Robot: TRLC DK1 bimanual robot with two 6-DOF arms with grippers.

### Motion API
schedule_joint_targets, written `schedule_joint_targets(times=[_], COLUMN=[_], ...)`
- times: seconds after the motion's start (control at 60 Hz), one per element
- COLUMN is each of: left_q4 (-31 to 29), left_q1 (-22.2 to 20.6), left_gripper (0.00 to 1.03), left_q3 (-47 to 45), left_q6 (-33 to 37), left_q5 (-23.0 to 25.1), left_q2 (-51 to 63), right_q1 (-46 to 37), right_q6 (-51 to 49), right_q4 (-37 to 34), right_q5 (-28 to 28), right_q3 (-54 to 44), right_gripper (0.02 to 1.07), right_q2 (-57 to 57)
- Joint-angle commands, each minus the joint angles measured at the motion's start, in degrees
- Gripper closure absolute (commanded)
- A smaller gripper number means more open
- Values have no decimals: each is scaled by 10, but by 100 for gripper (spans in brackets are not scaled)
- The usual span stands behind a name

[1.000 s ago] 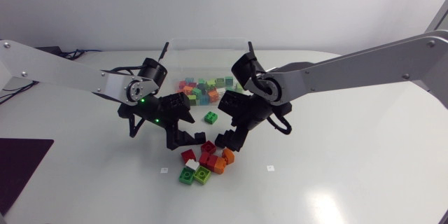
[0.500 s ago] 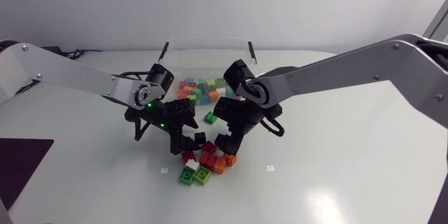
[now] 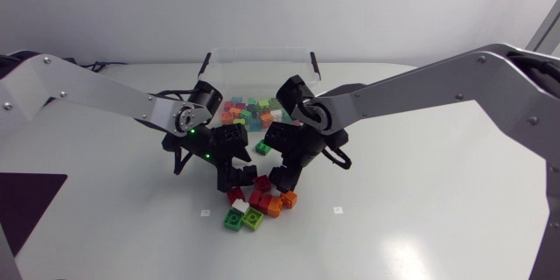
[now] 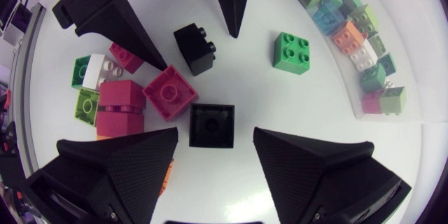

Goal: Place the duplo bricks in the container

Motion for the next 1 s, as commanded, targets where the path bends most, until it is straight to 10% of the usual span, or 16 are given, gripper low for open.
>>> schedule_joint_targets(times=[0.0, 0.167, 0.267, 0.983], left_q4=[-1, -1, -1, -52], left_q1=[-5, -6, -6, 42], left_gripper=[31, 70, 71, 73], left_q3=[16, 22, 20, -1], left_q6=[3, 0, 1, -22], left_q5=[-1, -1, -1, 6], left_q2=[16, 28, 31, -146], right_q1=[6, 11, 11, -18], right_q6=[-15, -17, -18, -6], right_q4=[-4, -7, -5, -27], right_q5=[3, 2, -1, -1], right_q3=[17, 20, 15, -9], right_gripper=[44, 68, 81, 83], right_q2=[24, 37, 36, -105])
